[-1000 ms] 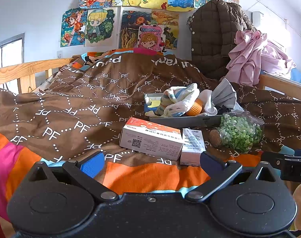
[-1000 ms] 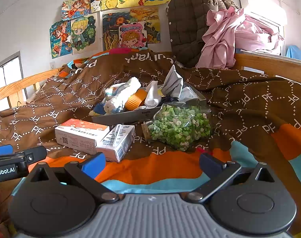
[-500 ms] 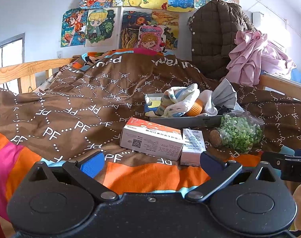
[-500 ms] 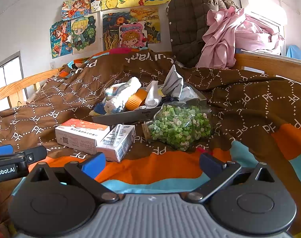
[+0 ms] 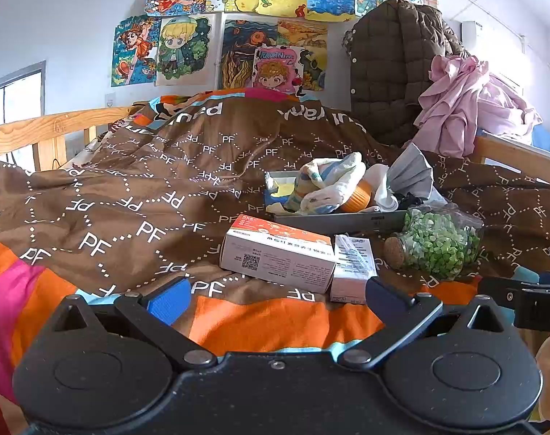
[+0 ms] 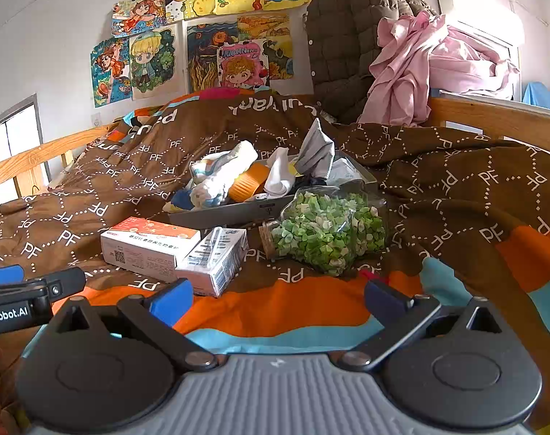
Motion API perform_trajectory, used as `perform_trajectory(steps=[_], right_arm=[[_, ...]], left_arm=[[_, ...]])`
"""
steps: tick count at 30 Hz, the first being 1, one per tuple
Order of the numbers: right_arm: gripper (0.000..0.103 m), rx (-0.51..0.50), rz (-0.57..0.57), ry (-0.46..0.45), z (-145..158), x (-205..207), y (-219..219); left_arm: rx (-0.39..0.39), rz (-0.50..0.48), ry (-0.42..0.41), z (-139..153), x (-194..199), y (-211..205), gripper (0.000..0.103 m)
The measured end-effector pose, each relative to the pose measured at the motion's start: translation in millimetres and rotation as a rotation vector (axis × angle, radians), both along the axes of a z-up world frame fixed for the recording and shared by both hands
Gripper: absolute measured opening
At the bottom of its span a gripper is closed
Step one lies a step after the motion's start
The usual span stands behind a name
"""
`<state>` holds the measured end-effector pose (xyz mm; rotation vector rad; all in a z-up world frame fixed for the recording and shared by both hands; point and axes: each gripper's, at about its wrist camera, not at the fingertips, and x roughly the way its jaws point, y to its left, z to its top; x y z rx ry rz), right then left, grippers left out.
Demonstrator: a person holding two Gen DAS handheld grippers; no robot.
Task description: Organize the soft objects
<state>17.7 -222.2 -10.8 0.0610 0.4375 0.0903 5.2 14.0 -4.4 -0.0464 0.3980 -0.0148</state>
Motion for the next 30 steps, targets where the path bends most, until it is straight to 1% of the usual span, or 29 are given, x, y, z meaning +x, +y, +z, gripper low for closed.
perform_trajectory(steps=[10, 13, 30], right_arm=[[0.103, 0.0, 0.0, -0.001, 0.3, 0.3, -0.1], [0.103, 0.001, 0.0, 0.001, 0.8, 0.2, -0.3], [0.103, 0.002, -0.001, 0.001, 1.1, 0.3, -0.1]], left_arm=[[-0.001, 0.001, -0.002, 0.2, 0.0, -0.1, 0.102], [0.0, 0.007, -0.013, 1.3, -1.2, 0.5, 0.102], [0.005, 0.002, -0.008, 1.8, -0.3, 0.0, 0.102]])
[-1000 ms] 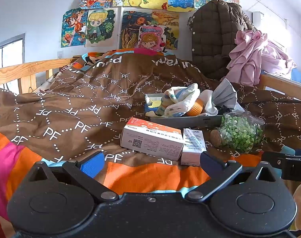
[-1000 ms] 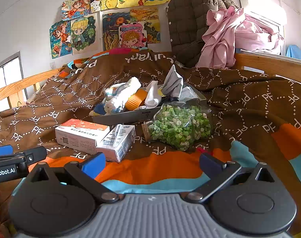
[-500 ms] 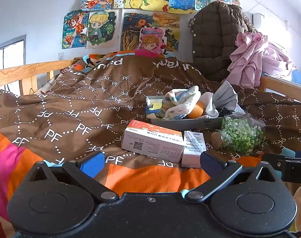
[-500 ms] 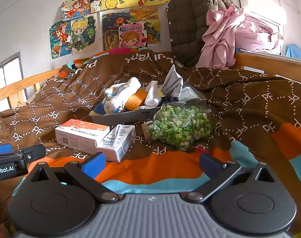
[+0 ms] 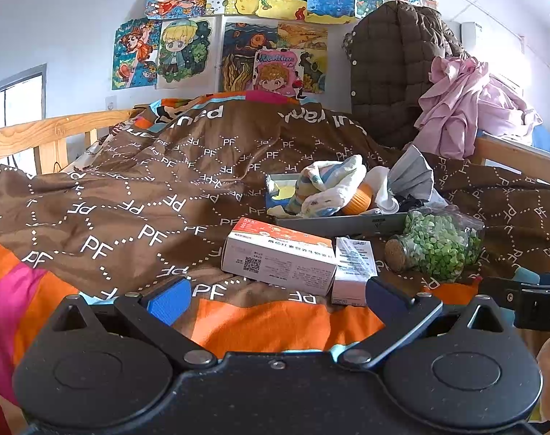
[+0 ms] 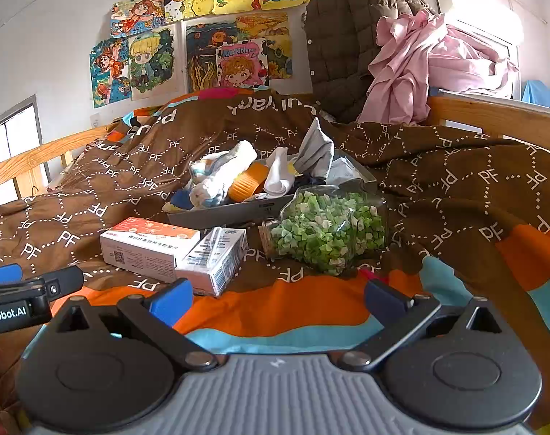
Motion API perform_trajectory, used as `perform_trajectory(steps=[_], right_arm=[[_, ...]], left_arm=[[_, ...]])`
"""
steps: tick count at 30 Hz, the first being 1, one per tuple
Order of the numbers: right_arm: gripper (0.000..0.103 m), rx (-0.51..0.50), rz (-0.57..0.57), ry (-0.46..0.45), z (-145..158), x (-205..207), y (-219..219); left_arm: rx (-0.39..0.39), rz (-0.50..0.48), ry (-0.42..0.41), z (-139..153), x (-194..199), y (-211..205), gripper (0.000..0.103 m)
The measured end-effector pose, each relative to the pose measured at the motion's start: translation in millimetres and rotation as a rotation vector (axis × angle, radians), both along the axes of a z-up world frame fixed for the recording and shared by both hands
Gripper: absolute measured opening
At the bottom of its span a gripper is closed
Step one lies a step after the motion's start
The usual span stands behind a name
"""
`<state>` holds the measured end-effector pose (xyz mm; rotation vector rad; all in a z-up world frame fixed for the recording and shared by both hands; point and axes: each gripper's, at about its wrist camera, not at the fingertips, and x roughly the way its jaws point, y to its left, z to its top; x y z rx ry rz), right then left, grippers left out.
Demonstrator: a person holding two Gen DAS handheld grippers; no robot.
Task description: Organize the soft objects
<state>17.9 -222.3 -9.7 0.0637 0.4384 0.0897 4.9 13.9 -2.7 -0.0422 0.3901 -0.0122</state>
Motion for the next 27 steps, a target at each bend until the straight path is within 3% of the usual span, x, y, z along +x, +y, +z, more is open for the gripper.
perform_trajectory(steps=[27], right_arm=[[0.103, 0.001, 0.0, 0.001, -0.1, 0.2, 0.0]], left_arm=[[-0.026, 0.007, 0.018, 3.1, -1.0, 1.3, 0.102]])
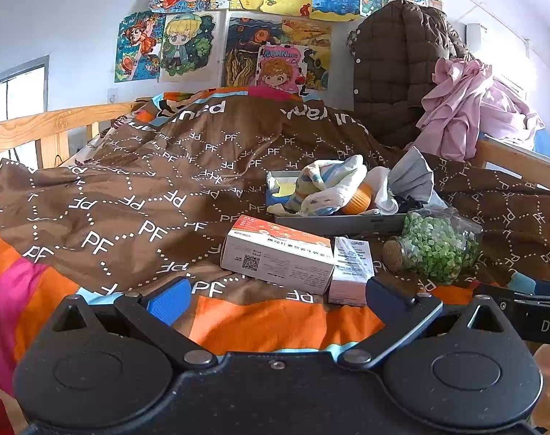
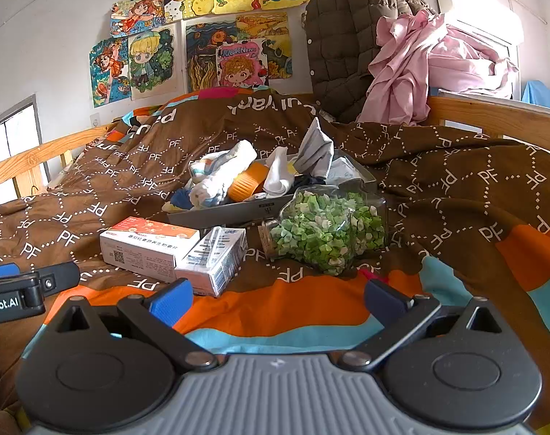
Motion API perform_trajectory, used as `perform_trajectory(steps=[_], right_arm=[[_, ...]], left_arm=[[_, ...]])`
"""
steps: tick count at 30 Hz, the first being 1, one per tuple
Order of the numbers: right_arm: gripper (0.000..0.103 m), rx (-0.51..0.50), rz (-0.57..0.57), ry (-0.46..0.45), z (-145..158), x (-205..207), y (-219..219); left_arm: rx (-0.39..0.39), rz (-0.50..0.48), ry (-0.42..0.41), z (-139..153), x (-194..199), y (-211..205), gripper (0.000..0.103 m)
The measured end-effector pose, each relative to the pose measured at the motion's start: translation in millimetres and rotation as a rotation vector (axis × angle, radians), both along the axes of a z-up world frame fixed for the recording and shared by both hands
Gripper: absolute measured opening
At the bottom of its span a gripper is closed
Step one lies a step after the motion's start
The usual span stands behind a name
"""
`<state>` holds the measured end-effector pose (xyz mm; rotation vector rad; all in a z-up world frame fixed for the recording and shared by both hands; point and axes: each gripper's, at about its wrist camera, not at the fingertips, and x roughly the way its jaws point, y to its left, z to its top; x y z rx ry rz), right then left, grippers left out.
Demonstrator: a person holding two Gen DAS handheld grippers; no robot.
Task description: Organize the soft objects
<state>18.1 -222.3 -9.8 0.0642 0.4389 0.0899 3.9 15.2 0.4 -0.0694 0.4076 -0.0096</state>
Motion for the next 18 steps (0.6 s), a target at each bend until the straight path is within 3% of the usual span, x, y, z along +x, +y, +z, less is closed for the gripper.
perform_trajectory(steps=[18], right_arm=[[0.103, 0.0, 0.0, 0.001, 0.0, 0.2, 0.3]], left_arm=[[0.016, -0.011, -0.008, -0.9, -1.1, -0.7, 0.102]])
